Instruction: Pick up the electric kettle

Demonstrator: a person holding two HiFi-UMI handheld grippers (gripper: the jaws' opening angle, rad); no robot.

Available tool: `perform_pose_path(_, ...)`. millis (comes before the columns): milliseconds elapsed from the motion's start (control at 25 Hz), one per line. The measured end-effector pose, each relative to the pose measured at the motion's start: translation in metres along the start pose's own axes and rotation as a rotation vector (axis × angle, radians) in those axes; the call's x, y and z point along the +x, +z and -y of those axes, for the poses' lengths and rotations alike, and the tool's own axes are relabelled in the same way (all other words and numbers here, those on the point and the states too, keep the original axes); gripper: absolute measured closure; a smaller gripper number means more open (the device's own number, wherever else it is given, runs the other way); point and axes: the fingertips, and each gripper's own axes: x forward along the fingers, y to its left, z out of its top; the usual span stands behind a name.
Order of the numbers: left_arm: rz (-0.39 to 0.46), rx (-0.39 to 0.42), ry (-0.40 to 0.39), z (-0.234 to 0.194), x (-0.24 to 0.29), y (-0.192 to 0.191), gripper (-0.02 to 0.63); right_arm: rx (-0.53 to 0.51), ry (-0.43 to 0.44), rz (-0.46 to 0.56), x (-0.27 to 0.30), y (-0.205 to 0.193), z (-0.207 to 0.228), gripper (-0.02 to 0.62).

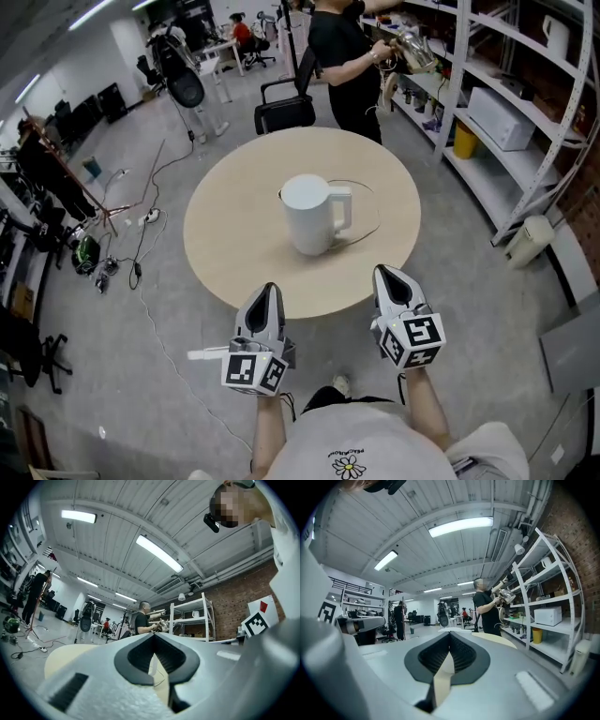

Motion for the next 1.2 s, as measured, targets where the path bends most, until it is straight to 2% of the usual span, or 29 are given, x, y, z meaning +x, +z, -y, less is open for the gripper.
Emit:
perform_pose_path(200, -0.04, -0.001, -0.01, -0.019, 0.058, -0.017, 0.604, 0.001, 0.002, 0.012, 0.058, 0.015, 0.025, 0.592)
perform_pose_path(360, -0.029, -0.001, -0.013, -0.047, 0.103, -0.023, 0.604, -0.003, -0.006, 0.023, 0.098, 0.018, 0.036, 0.592)
perform_pose_path(520, -0.034, 0.0, -0.05, -0.064, 0.149, -0.031, 0.608, -0.01, -0.031, 0.001, 0.134, 0.018, 0.058, 0.591)
perform_pose_path(560, -0.038, -0.001, -0.065, -0.067, 0.157, -0.036, 0.592, -0.016, -0.033, -0.007, 0.144, 0.016, 0.063, 0.583)
perform_pose_path(640, -0.051, 0.003, -0.109, -0.071, 0.172, -0.048, 0.516, -0.03, -0.035, -0.026, 0.164, 0.012, 0.073, 0.554)
perform_pose_path(760, -0.124, 0.044, -0.182, -0.072, 0.19, -0.081, 0.323, -0.041, -0.023, -0.092, 0.195, -0.009, 0.085, 0.479)
perform_pose_path(800, -0.164, 0.054, -0.193, -0.074, 0.193, -0.096, 0.282, -0.043, -0.018, -0.124, 0.204, -0.021, 0.088, 0.451)
perform_pose_path(960, -0.281, 0.003, -0.188, -0.095, 0.208, -0.146, 0.197, -0.072, -0.023, -0.25, 0.236, -0.071, 0.094, 0.402)
perform_pose_path(1040, -0.324, -0.014, -0.182, -0.104, 0.211, -0.164, 0.166, -0.081, -0.032, -0.3, 0.247, -0.093, 0.094, 0.4)
perform_pose_path(1200, -0.369, -0.004, -0.179, -0.11, 0.224, -0.188, 0.14, -0.059, -0.046, -0.33, 0.269, -0.113, 0.099, 0.4)
